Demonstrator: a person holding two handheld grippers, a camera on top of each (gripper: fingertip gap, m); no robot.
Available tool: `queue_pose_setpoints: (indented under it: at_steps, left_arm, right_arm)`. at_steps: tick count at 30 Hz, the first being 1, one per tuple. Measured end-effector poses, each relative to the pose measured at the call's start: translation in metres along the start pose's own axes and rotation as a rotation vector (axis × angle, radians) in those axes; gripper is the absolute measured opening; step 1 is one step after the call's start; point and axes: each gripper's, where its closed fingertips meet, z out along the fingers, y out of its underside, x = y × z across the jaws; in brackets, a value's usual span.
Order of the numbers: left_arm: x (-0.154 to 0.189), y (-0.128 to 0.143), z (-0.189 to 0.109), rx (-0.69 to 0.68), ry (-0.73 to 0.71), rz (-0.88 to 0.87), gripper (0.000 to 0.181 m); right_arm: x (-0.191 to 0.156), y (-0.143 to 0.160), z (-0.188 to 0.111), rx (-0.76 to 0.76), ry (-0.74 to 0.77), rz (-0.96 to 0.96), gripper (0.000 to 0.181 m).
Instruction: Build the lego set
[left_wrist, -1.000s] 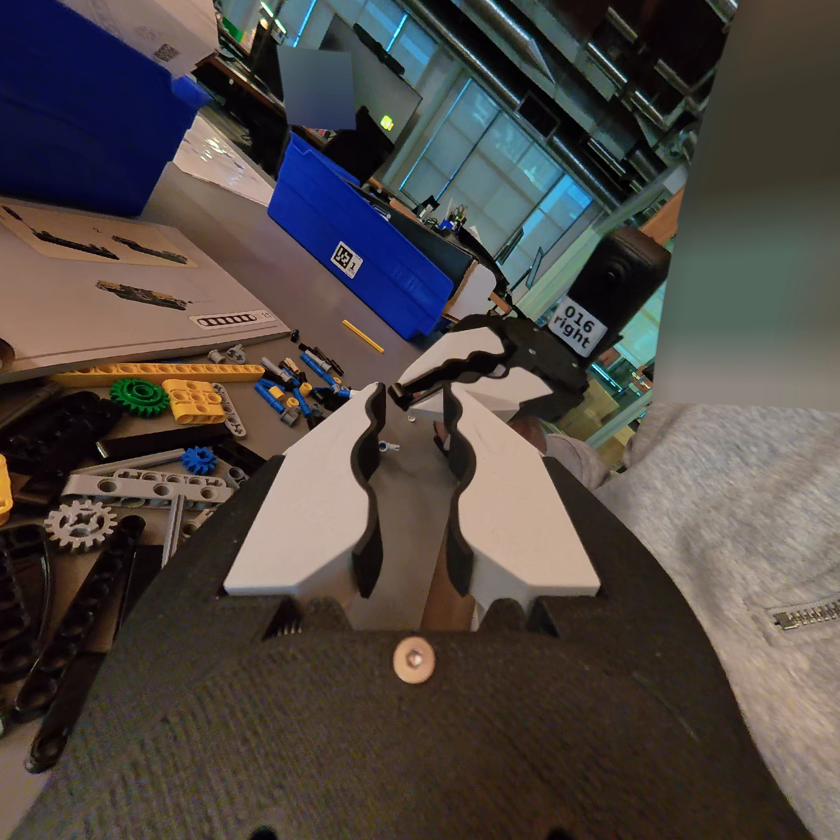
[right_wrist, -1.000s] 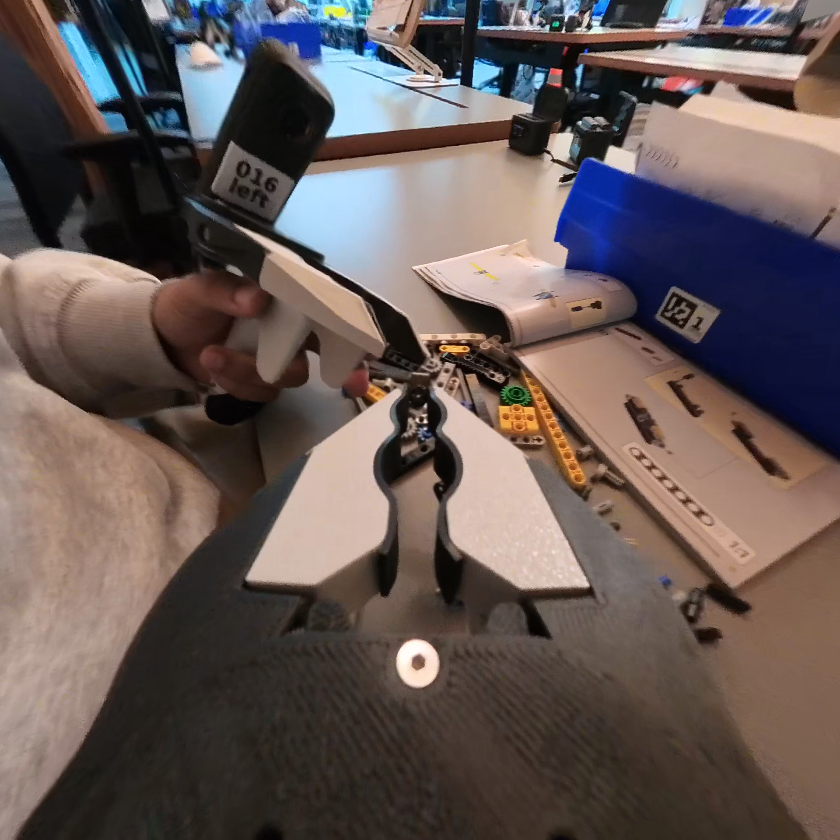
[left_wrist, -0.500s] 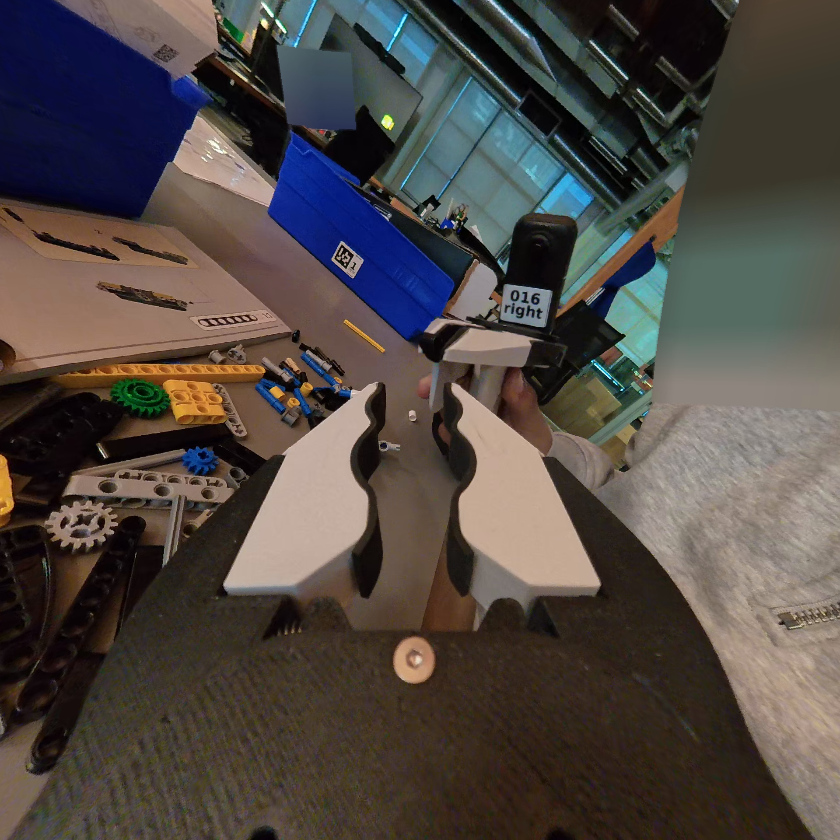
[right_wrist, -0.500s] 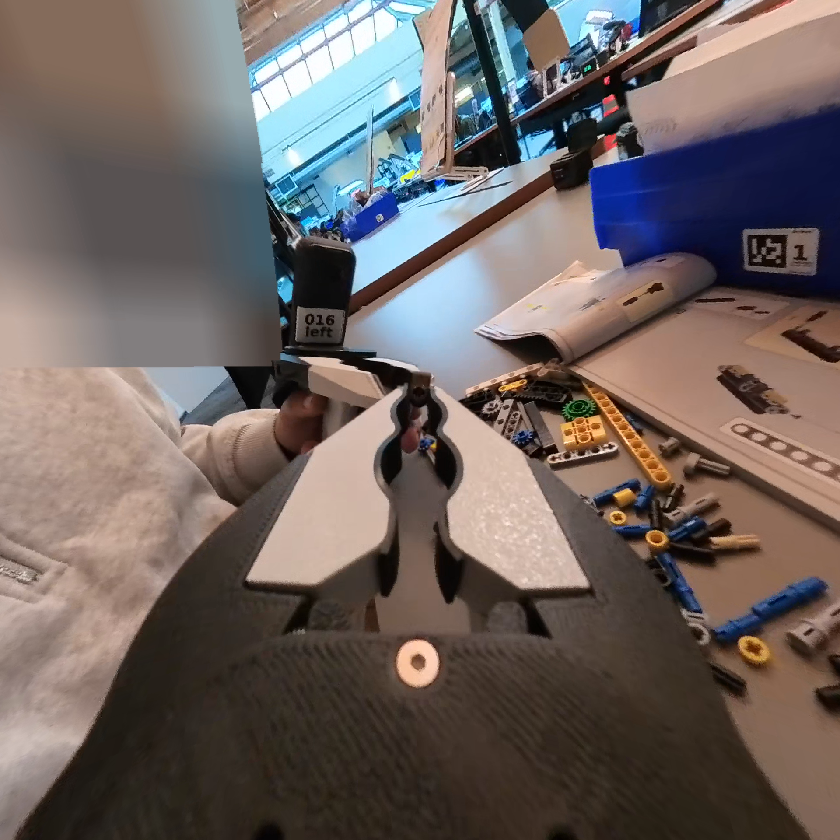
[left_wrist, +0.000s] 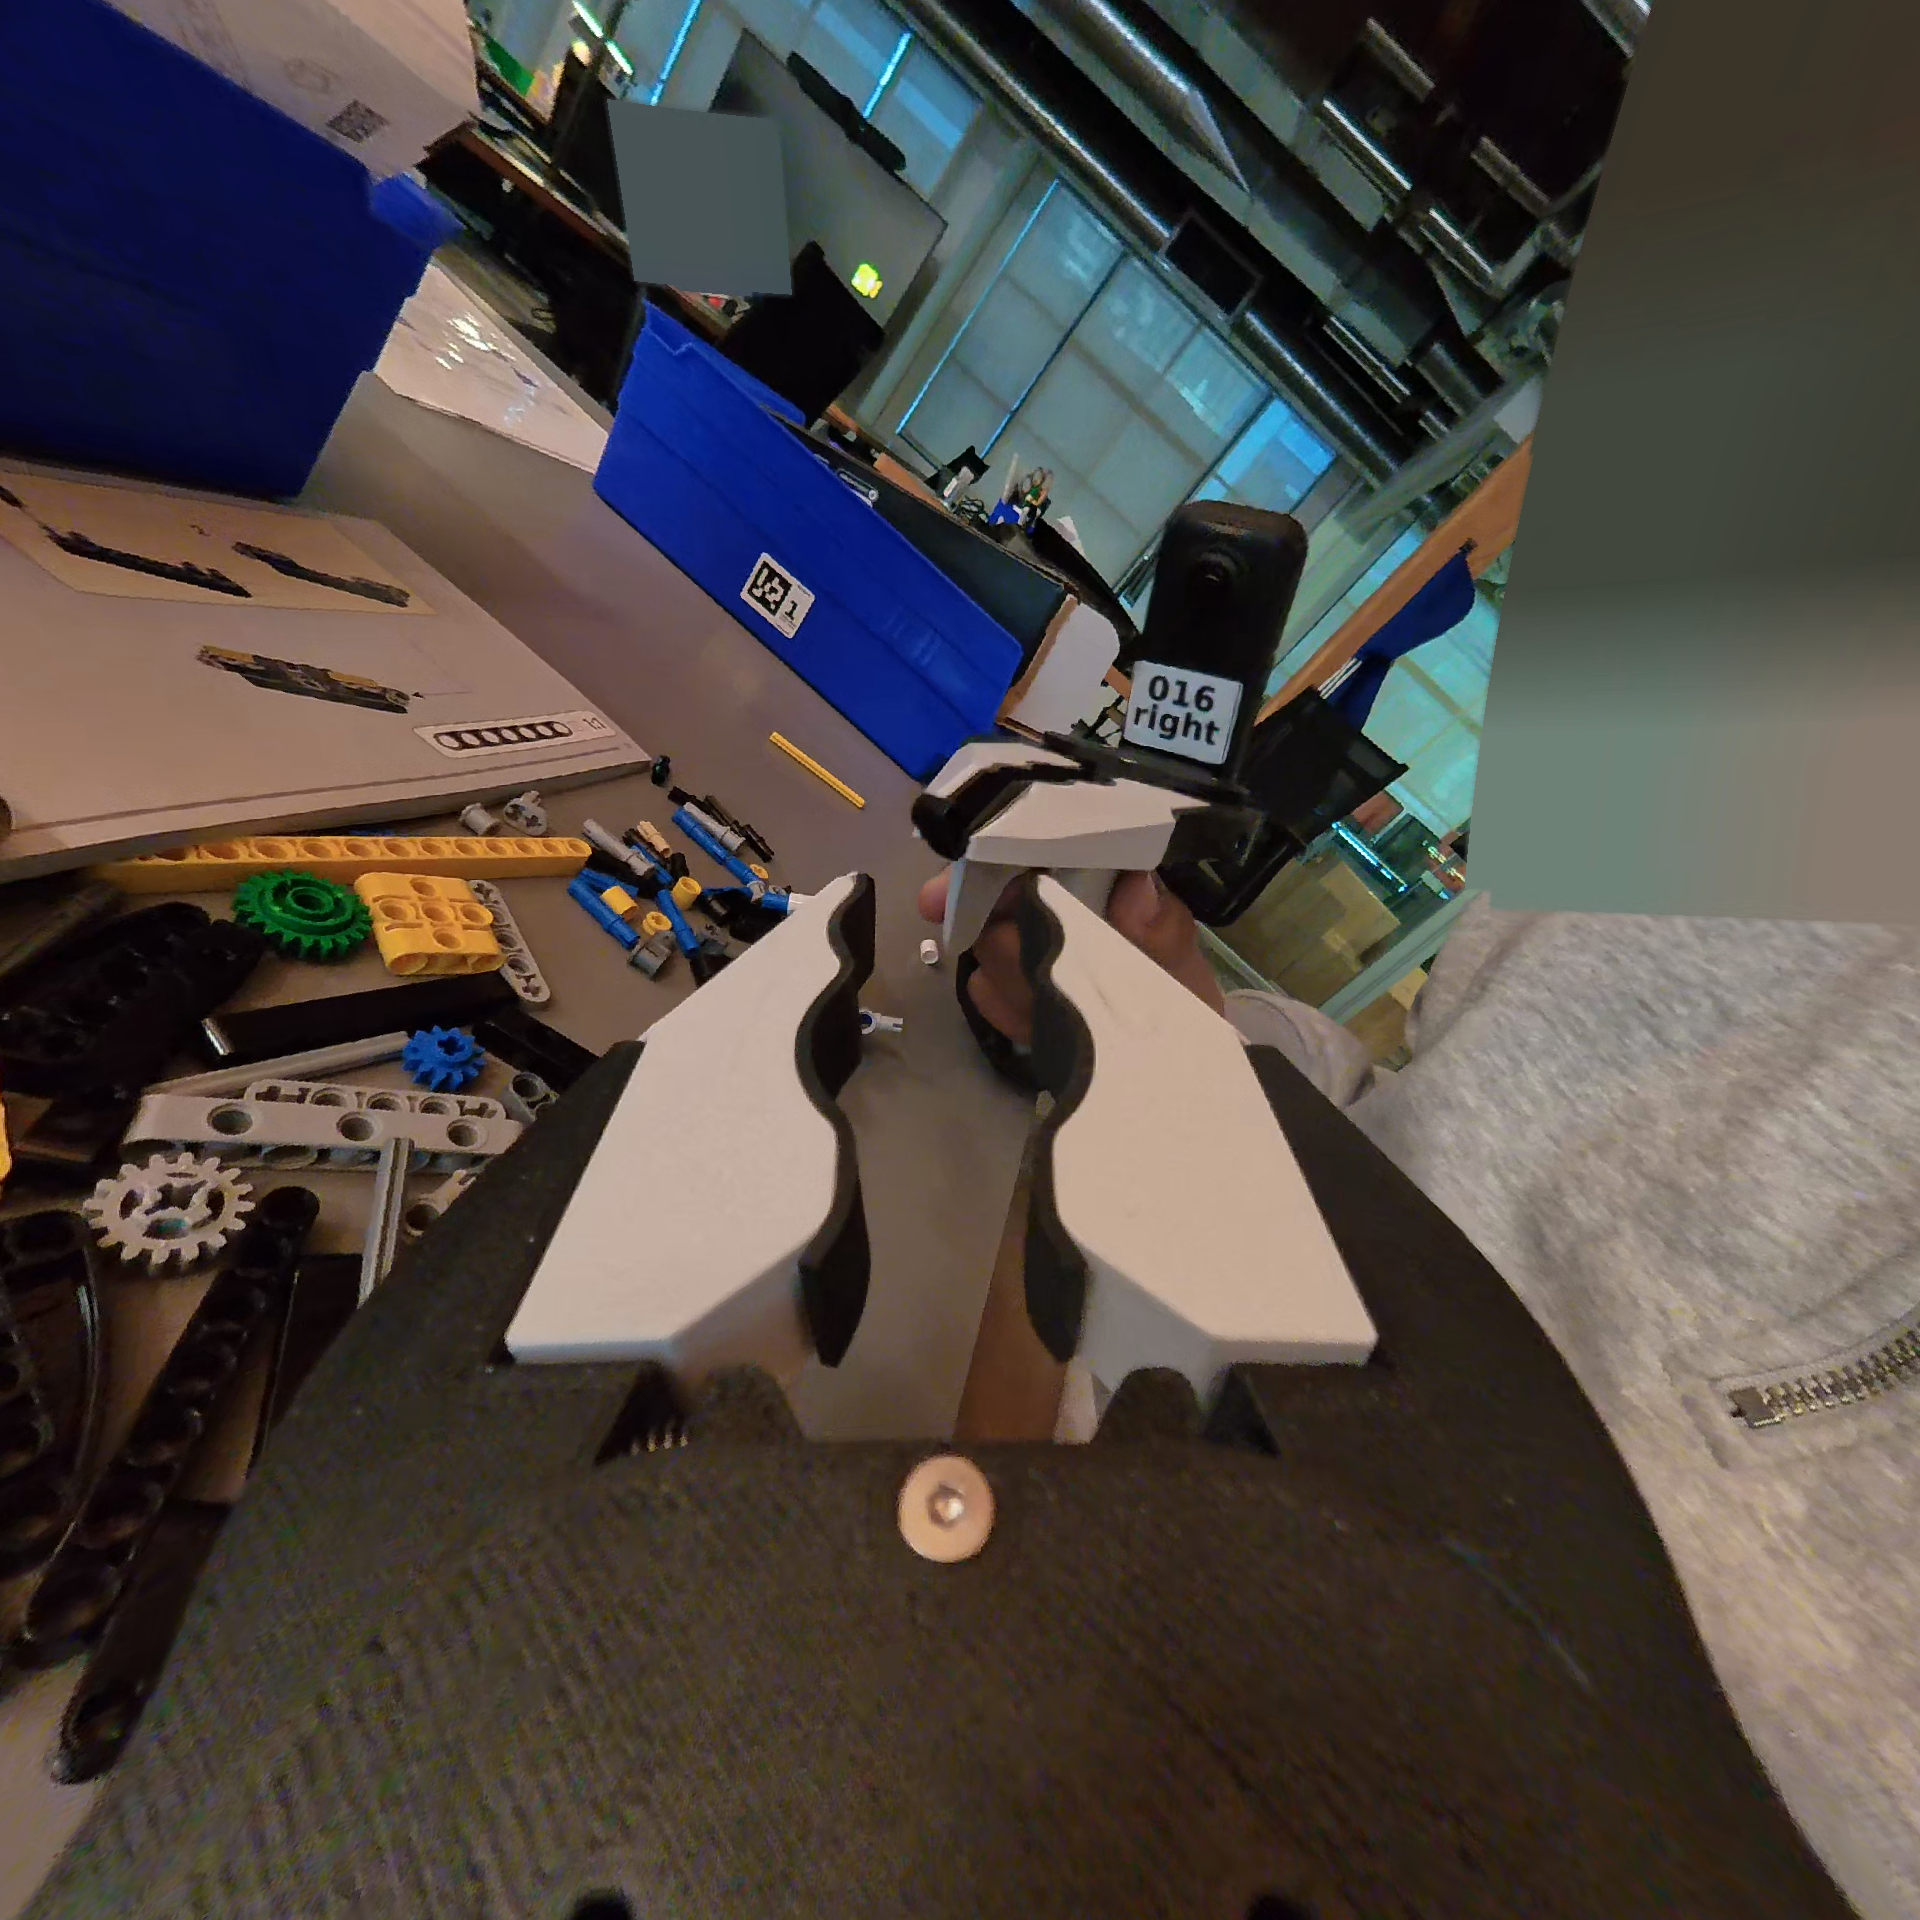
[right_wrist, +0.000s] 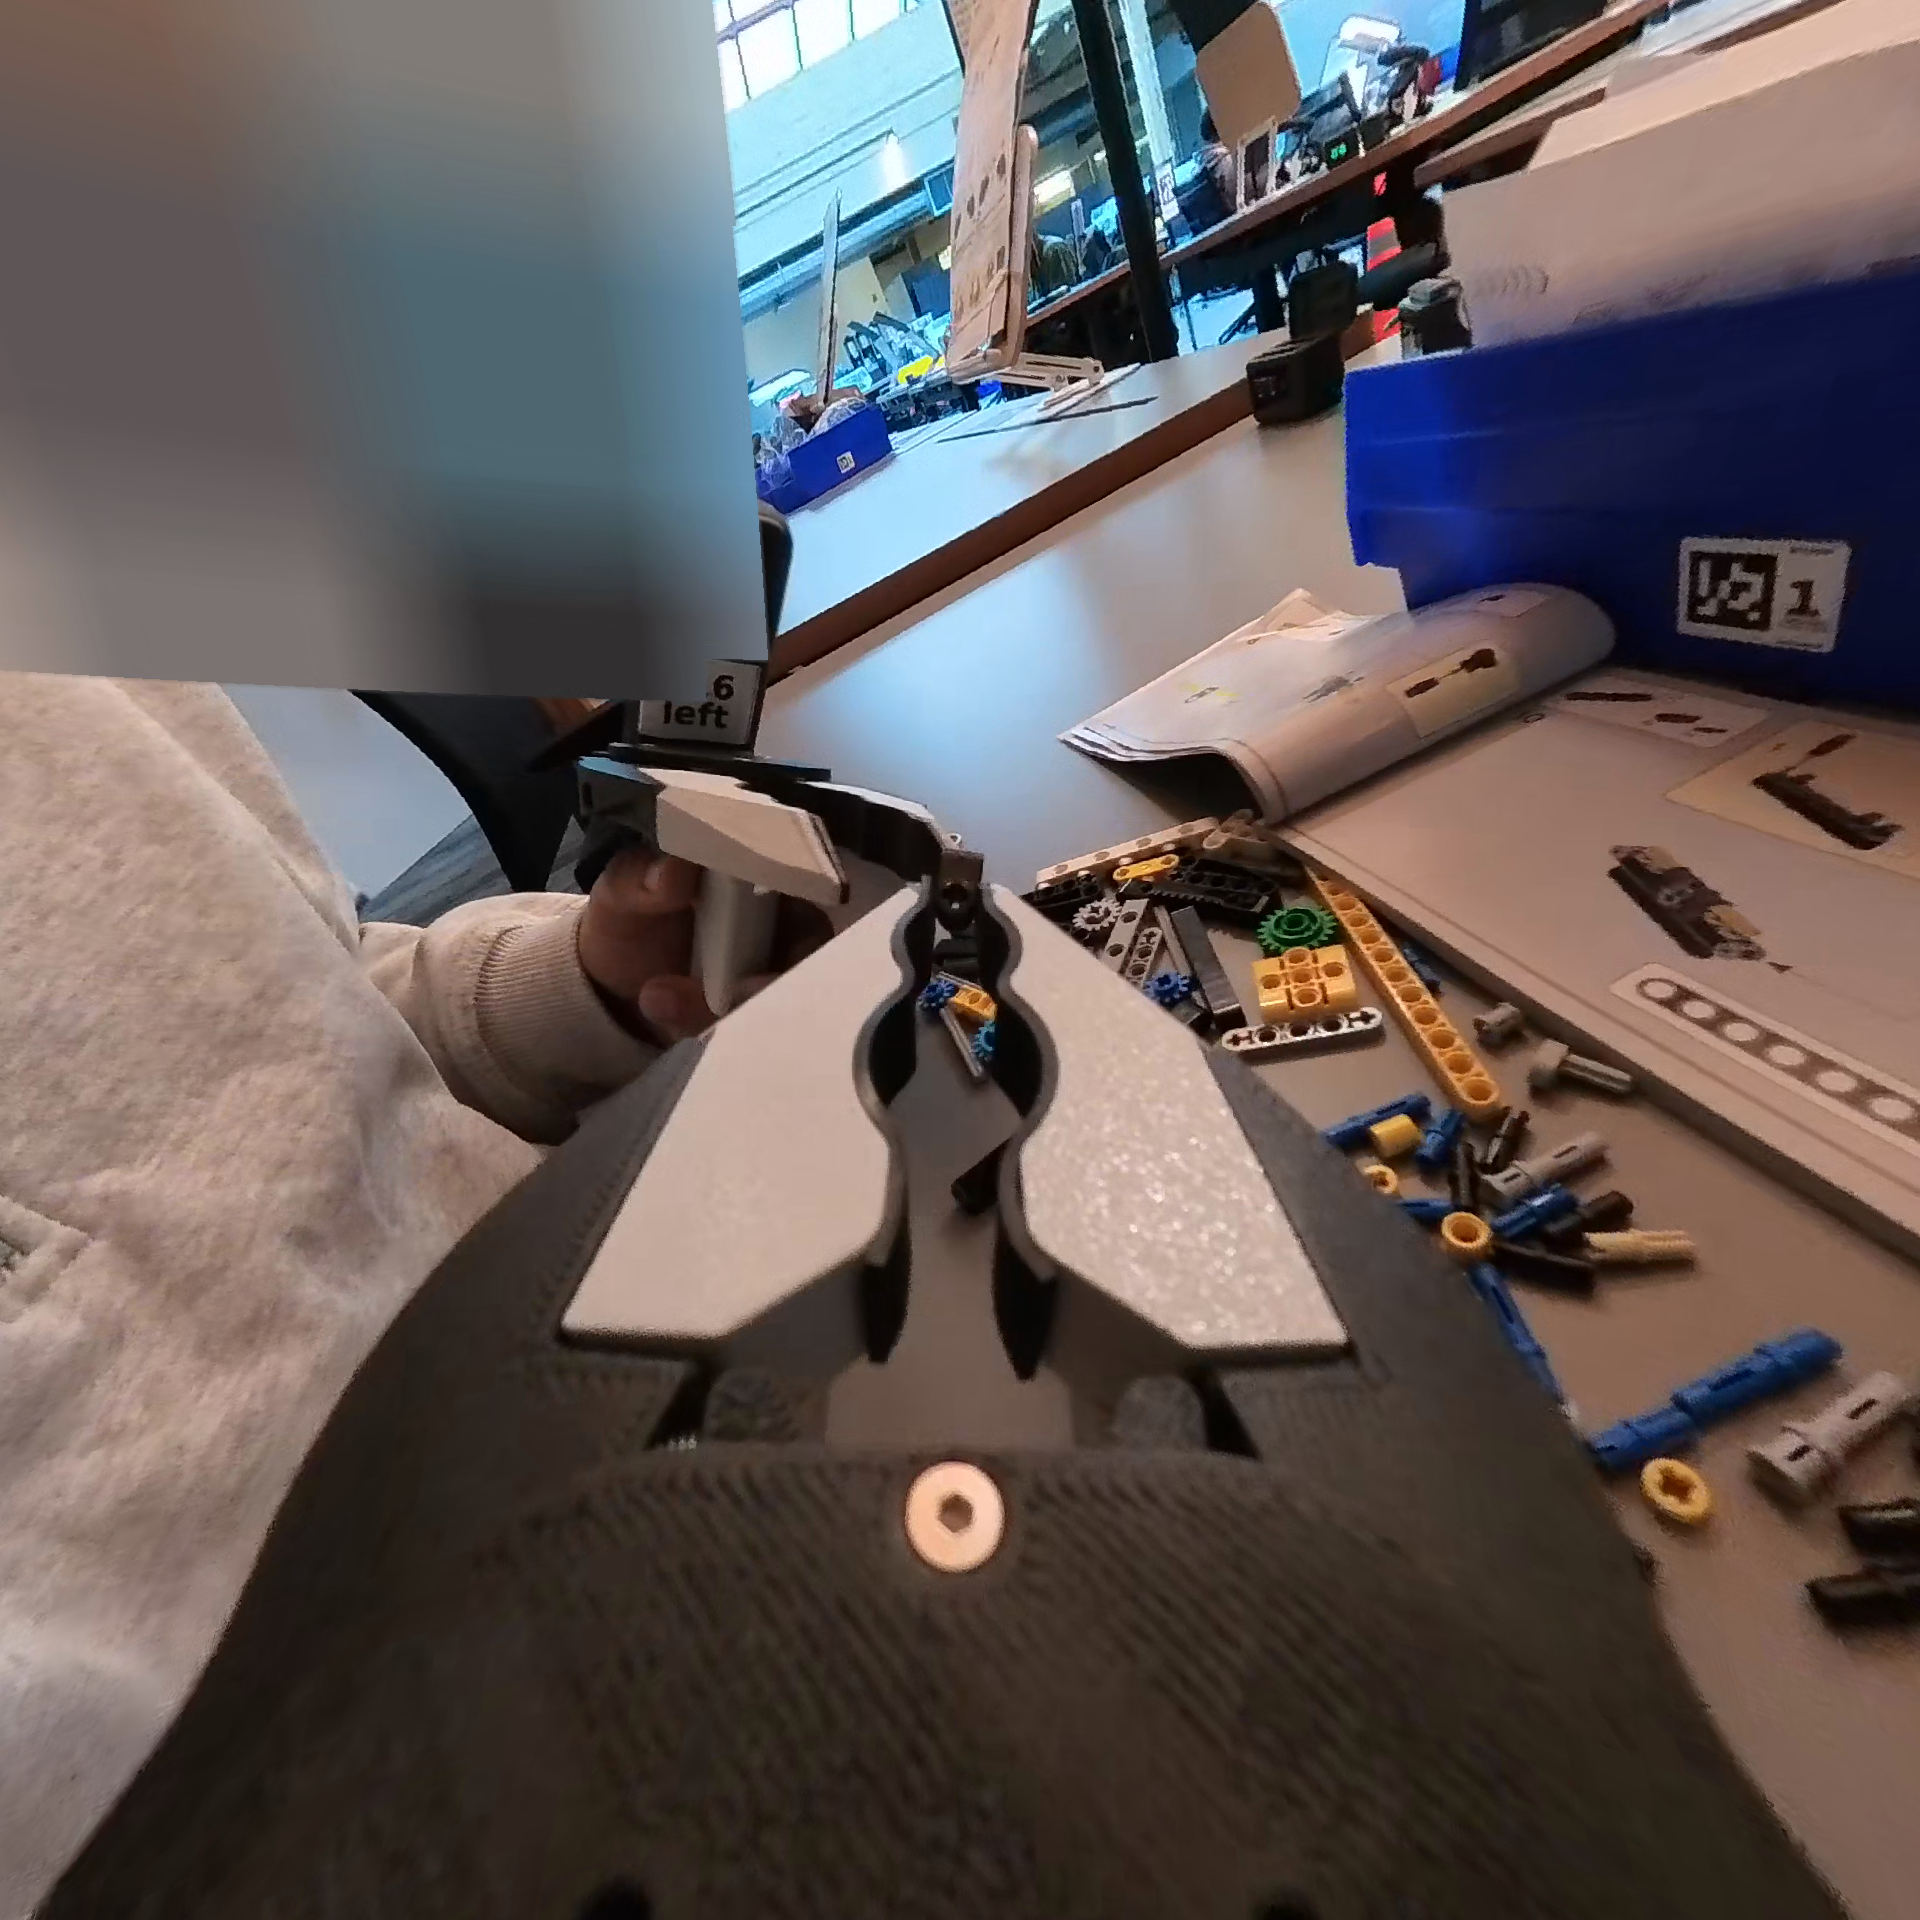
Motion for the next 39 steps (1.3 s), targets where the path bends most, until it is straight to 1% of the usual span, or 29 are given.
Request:
queue_pose_setpoints:
  at_steps: [4,8,11,27,33,35,39]
  left_arm:
    - [0.0,0.0,0.0,-0.003,0.0,0.004,0.027]
    - [-0.001,-0.002,-0.001,0.008,0.006,-0.016,0.028]
    - [-0.002,-0.004,-0.002,0.019,0.011,-0.031,0.028]
    - [-0.001,-0.006,-0.004,0.025,0.02,-0.037,0.029]
    - [0.0,-0.005,-0.003,0.019,0.018,-0.031,0.029]
    - [0.0,-0.004,-0.003,0.018,0.015,-0.027,0.029]
    - [0.0,-0.004,-0.003,0.015,0.011,-0.019,0.028]
  right_arm:
    - [-0.001,-0.019,-0.012,0.109,0.03,-0.095,0.005]
    - [0.012,-0.026,-0.022,0.156,0.087,-0.101,0.005]
    - [0.017,-0.022,-0.021,0.145,0.095,-0.082,0.005]
    - [0.022,-0.021,-0.019,0.125,0.097,-0.055,0.005]
    - [0.017,-0.007,-0.008,0.022,0.122,-0.143,0.005]
    - [0.017,-0.006,-0.007,0.011,0.125,-0.149,0.005]
    - [0.022,-0.007,-0.009,0.025,0.116,-0.07,0.005]
